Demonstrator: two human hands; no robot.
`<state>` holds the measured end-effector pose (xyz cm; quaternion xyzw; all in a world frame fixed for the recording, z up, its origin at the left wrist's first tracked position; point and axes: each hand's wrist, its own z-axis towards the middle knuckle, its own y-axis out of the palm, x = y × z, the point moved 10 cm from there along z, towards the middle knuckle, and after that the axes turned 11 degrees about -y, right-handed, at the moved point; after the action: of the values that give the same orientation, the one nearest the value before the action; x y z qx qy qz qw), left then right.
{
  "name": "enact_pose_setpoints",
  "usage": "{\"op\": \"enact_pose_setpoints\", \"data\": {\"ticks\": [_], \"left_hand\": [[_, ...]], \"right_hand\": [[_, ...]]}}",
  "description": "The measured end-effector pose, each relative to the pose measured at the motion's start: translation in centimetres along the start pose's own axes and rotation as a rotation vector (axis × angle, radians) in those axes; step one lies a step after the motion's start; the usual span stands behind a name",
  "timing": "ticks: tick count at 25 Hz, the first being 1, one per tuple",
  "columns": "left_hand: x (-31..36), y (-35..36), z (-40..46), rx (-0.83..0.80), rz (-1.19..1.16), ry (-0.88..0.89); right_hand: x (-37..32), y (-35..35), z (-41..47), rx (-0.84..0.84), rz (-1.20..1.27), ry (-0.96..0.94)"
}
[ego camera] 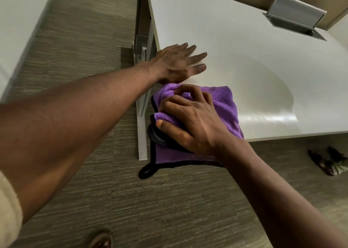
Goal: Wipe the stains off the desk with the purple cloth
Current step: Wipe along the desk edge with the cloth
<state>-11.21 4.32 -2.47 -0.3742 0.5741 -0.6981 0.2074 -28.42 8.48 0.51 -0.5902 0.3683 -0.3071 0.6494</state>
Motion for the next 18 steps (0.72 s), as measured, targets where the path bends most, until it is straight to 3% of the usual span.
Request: {"op": "enact_pose_setpoints", "data": {"ticks": [2,4,6,8,10,14,18], "left_hand": [[0.1,0.1,-0.2,-0.014,-0.006,0.005],[0.0,0.1,-0.4,-0.028,-0.015,-0.005],[-0.1,0.1,-0.5,-0.03,-0.029,-0.017],[0.1,0.0,-0.4,-0.028,-0.052,-0.012],[-0.1,-0.1,-0.4,-0.013,-0.067,-0.023],[0.1,-0.3,-0.6,-0.018,-0.065,-0.033],[0.3,-0.2,-0.5,-0.018,-0.057,-0.026]], "right_hand": [[-1.3,0.4,-0.9,0.006,0.015,-0.079],[-1.1,0.1,-2.0,0.062,0.277,-0.078],[2.1,-0.4,-3.5,0.22,0.705,0.127],[5.3,-1.4,-6.2,0.444,0.835,0.321],[5.7,-1.4,-8.2,0.511,0.648,0.386],[-0.2,1.6,-8.7,0.369,0.088,0.2],[-1.5,2.9,-9.2,0.495,-0.128,0.258]]}}
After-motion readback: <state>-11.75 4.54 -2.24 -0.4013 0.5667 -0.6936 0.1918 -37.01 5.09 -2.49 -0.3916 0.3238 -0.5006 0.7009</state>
